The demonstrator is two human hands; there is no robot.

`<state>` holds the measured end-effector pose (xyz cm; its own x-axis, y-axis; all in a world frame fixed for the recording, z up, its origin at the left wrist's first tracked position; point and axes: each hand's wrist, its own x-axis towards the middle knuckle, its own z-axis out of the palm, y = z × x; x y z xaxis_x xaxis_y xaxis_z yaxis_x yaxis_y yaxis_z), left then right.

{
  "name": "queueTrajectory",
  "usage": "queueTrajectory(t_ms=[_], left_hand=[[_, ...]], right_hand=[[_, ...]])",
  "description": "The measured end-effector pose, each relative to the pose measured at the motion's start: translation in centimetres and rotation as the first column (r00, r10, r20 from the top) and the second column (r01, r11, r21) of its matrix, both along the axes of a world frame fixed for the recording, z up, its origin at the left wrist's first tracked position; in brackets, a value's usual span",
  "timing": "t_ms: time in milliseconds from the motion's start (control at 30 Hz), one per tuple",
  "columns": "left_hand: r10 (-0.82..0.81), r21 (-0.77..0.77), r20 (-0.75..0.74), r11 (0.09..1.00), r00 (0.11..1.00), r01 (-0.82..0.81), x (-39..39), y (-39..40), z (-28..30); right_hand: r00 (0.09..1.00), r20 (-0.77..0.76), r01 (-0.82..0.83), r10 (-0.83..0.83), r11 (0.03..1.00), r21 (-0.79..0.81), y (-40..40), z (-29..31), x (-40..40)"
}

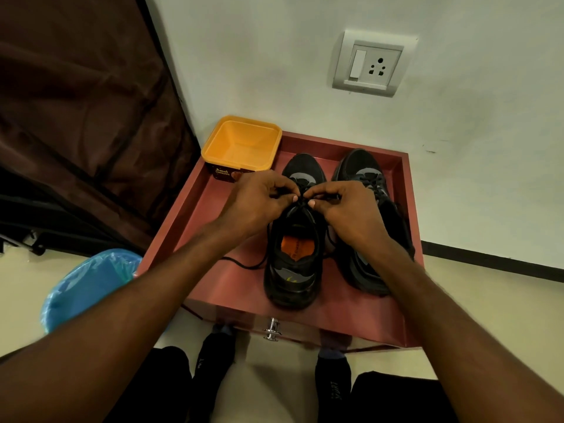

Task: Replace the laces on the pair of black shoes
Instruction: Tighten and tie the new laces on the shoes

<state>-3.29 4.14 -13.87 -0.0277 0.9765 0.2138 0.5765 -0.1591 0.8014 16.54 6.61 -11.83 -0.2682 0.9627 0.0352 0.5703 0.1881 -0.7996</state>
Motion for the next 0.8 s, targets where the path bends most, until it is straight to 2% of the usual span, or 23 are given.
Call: queueTrajectory(t_ms=[100, 233, 300, 400, 600, 800], left_hand=[[-0.046, 0.05, -0.125, 0.997, 0.991, 0.052, 0.1, -0.1, 0.3], [-0.106, 0.024, -0.105, 0.994, 0.989, 0.109, 0.3, -0.5, 1.0], [-0.113, -0.026, -0.028, 0.993, 0.993, 0.112, 0.0, -0.4, 1.0], [-0.092, -0.115, 0.197, 0.987, 0.976, 0.117, -0.7, -0.4, 0.8], [-0.068, -0.137, 0.202, 0.986, 0.977, 0.096, -0.7, -0.4, 0.1], [-0.025, -0.089, 0.176, 0.995, 0.984, 0.041, -0.4, -0.1, -0.2]], right_hand=[[0.999, 0.043, 0.0, -0.002, 0.998, 0.056, -0.2, 0.0, -0.2], [0.998, 0.065, 0.001, -0.006, 0.997, 0.081, 0.0, 0.0, -0.1], [0.998, 0.055, 0.008, -0.011, 0.998, 0.07, 0.1, 0.1, 0.0], [0.998, 0.062, 0.006, -0.01, 0.998, 0.068, 0.1, 0.0, -0.2], [0.986, 0.168, -0.011, -0.012, 0.991, 0.137, 0.1, -0.1, -0.7], [0.995, 0.071, -0.061, 0.067, 0.994, -0.089, 0.2, 0.5, 0.1]])
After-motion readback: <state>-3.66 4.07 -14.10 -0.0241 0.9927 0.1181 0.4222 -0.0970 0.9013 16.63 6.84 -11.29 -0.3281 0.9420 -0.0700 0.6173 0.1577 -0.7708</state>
